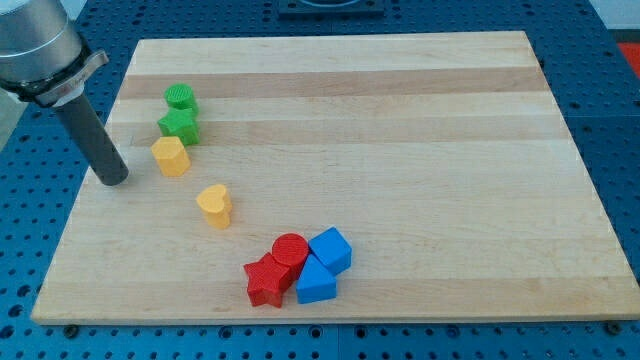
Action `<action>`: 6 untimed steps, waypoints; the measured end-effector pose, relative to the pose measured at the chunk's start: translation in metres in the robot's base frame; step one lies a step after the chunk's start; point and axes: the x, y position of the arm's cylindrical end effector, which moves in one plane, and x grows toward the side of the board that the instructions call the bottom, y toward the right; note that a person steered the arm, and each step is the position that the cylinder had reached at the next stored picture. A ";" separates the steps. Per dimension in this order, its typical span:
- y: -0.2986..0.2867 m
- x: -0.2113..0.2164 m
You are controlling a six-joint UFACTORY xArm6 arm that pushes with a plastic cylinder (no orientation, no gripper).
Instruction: Push the yellow hexagon towards the center
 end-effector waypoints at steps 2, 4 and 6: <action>0.039 -0.021; 0.106 -0.021; 0.226 -0.027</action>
